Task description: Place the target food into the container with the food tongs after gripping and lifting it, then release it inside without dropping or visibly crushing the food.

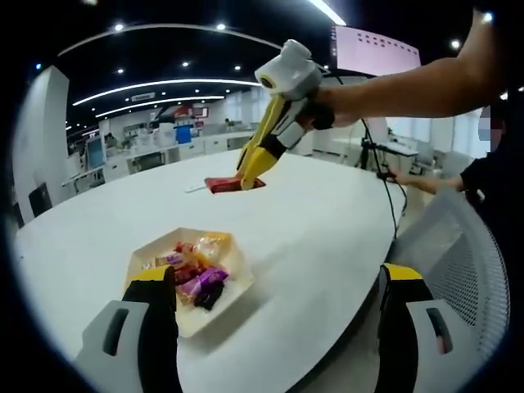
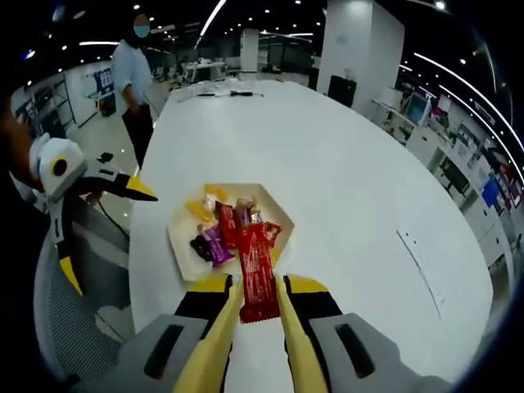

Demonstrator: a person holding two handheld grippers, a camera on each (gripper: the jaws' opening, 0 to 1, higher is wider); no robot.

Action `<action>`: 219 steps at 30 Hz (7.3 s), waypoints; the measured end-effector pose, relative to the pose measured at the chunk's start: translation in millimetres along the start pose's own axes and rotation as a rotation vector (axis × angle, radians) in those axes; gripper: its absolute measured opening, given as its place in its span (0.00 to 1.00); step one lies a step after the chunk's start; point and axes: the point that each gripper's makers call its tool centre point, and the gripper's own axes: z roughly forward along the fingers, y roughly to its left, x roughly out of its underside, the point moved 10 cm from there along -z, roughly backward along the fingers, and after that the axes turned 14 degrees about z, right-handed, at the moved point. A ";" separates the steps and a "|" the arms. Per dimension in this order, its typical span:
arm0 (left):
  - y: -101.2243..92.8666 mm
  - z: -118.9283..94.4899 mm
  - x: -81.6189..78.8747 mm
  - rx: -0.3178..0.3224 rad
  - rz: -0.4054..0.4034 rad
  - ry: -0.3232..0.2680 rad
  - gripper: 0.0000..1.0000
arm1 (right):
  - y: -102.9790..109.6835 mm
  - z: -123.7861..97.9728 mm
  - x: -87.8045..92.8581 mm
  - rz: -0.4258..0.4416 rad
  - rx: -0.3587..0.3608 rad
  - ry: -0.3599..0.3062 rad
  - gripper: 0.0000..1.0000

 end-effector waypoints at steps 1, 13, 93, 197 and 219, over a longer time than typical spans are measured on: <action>0.0 -0.3 -0.2 -0.001 -0.002 0.000 0.99 | 1.4 1.2 -1.8 -0.001 -0.003 0.000 0.23; 2.4 -1.7 -1.2 -0.015 -0.024 -0.010 0.99 | 18.6 19.6 -27.8 -0.040 -0.028 -0.008 0.23; 43.4 -10.3 -62.2 0.015 -0.028 -0.157 0.99 | 17.4 -75.8 -19.6 -0.013 -0.041 -0.400 0.28; 45.3 -3.2 -118.2 0.468 0.243 -0.173 0.00 | 62.5 -134.0 95.7 0.125 -0.278 -0.567 0.20; 46.1 0.7 -102.2 0.465 0.308 -0.101 0.01 | 60.5 -124.6 100.0 0.101 -0.256 -0.501 0.16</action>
